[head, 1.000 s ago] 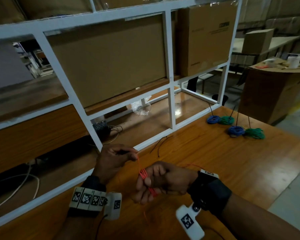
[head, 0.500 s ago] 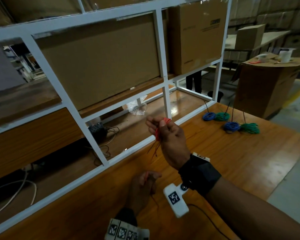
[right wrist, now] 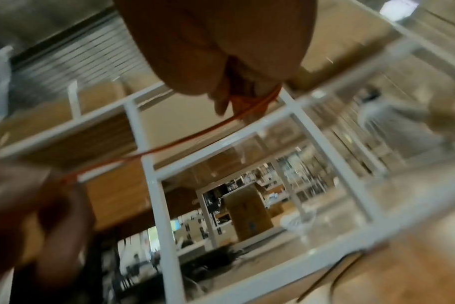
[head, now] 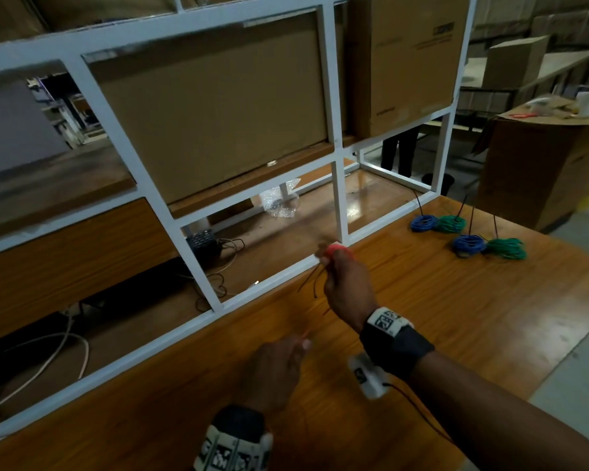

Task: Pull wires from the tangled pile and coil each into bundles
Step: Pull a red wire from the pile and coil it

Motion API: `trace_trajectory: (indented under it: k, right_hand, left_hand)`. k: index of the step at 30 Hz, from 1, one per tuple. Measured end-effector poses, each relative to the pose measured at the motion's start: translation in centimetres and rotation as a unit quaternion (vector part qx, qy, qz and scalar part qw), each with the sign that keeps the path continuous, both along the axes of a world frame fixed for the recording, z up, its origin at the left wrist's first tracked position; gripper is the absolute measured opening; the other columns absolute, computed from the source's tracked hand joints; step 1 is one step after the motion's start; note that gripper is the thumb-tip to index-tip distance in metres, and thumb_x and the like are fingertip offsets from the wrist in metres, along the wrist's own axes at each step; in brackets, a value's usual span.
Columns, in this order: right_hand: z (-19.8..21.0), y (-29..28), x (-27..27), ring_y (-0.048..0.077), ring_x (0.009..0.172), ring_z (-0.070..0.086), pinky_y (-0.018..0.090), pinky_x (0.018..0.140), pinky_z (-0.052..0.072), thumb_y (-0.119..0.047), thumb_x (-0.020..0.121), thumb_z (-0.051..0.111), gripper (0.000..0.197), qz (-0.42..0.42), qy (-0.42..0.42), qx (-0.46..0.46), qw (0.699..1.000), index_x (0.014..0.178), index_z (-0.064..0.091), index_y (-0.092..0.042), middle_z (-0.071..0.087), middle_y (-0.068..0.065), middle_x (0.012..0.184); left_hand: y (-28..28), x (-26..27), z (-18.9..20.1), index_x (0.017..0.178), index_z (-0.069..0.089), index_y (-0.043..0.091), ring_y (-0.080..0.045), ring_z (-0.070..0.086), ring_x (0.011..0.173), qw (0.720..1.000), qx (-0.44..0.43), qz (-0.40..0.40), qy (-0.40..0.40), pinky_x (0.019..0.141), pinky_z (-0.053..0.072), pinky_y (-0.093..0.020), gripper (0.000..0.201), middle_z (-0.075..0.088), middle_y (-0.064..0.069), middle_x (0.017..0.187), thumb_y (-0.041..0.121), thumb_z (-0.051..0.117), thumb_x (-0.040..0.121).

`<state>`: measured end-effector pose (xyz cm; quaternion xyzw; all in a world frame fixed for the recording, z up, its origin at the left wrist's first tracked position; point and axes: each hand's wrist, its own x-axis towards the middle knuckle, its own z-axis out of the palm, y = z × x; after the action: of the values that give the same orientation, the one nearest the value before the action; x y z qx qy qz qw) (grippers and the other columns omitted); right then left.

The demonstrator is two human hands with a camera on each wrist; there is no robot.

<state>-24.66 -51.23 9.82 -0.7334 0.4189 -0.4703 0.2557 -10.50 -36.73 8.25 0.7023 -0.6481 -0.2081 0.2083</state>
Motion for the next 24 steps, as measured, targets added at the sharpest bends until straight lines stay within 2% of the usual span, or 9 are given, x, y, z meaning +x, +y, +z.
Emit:
trace_trajectory:
  k: [3,7,9,12,14,17,19,22,24]
  right_hand:
    - [-1.4,0.6,-0.9,0.012,0.097,0.064,0.031,0.087,0.057,0.001,0.095,0.060,0.028,0.140,0.215,0.035,0.966,0.115,0.066,-0.017,0.067,-0.002,0.110]
    - [-2.9,1.7,-2.0,0.018,0.087,0.066,0.028,0.071,0.051,-0.016,0.106,0.050,0.019,0.280,0.279,0.086,0.915,0.109,0.068,-0.014,0.072,0.002,0.106]
    - [-2.6,2.5,-2.2,0.019,0.084,0.067,0.027,0.070,0.051,-0.031,0.110,0.044,0.031,0.325,0.257,0.135,0.900,0.104,0.068,-0.012,0.072,0.006,0.099]
    - [-1.9,4.2,-1.4,0.028,0.094,0.073,0.035,0.084,0.060,-0.037,0.111,0.040,0.044,0.396,0.172,0.272,0.860,0.105,0.067,-0.003,0.075,0.015,0.103]
    - [-1.2,5.3,-0.9,0.030,0.096,0.073,0.034,0.087,0.059,-0.033,0.111,0.041,0.043,0.453,0.105,0.362,0.808,0.114,0.064,0.004,0.074,0.019,0.106]
    - [0.4,6.3,-0.8,0.025,0.095,0.070,0.033,0.088,0.056,-0.024,0.112,0.039,0.035,0.556,-0.009,0.415,0.720,0.120,0.062,0.001,0.070,0.017,0.107]
    - [1.8,6.5,-1.0,0.023,0.096,0.070,0.032,0.087,0.056,-0.019,0.112,0.038,0.032,0.611,-0.043,0.423,0.667,0.120,0.062,0.000,0.071,0.013,0.106]
    - [3.7,6.7,-1.2,0.016,0.094,0.074,0.027,0.085,0.059,-0.023,0.107,0.045,0.031,0.670,-0.081,0.437,0.595,0.120,0.063,-0.001,0.076,0.006,0.104]
    - [4.8,6.6,-1.3,0.015,0.093,0.075,0.025,0.083,0.060,-0.024,0.104,0.054,0.031,0.695,-0.139,0.442,0.549,0.121,0.064,0.000,0.077,0.007,0.104]
  left_hand:
    - [-0.5,3.2,0.4,0.095,0.062,0.035,-0.002,0.058,0.069,0.995,-0.054,0.049,-0.061,0.064,0.048,-0.022,0.035,0.063,0.007,0.077,0.055,0.033,0.100]
    - [-0.6,6.8,1.3,0.094,0.074,0.029,-0.001,0.064,0.082,0.991,-0.110,0.072,-0.019,0.075,0.052,-0.024,0.049,0.072,0.012,0.090,0.066,0.041,0.091]
    - [-0.6,7.6,1.9,0.094,0.077,0.030,0.003,0.065,0.086,0.988,-0.142,0.066,0.007,0.078,0.052,-0.019,0.056,0.073,0.016,0.095,0.070,0.039,0.085]
    - [-1.3,7.3,3.3,0.089,0.077,0.035,0.006,0.065,0.087,0.982,-0.184,0.045,0.018,0.077,0.050,-0.011,0.034,0.072,0.021,0.092,0.057,0.051,0.092]
    - [-2.0,6.5,4.6,0.083,0.076,0.035,0.005,0.066,0.086,0.978,-0.206,0.030,0.028,0.077,0.046,-0.006,0.020,0.071,0.024,0.087,0.039,0.059,0.093]
    - [-3.2,6.2,5.8,0.076,0.075,0.035,0.004,0.066,0.085,0.975,-0.214,0.028,0.056,0.075,0.044,-0.004,0.020,0.071,0.026,0.081,0.026,0.066,0.091]
    - [-4.2,6.4,5.9,0.071,0.074,0.035,0.002,0.067,0.077,0.973,-0.207,0.029,0.098,0.070,0.046,-0.008,0.026,0.072,0.024,0.079,0.018,0.067,0.091]
    - [-5.1,6.4,5.8,0.062,0.071,0.031,-0.002,0.058,0.050,0.964,-0.176,-0.002,0.201,0.048,0.043,-0.017,0.040,0.069,0.010,0.066,0.003,0.065,0.091]
    - [-5.1,5.5,5.8,0.062,0.069,0.023,-0.001,0.055,0.049,0.962,-0.161,-0.011,0.218,0.048,0.042,-0.017,0.041,0.066,0.006,0.061,-0.003,0.060,0.093]
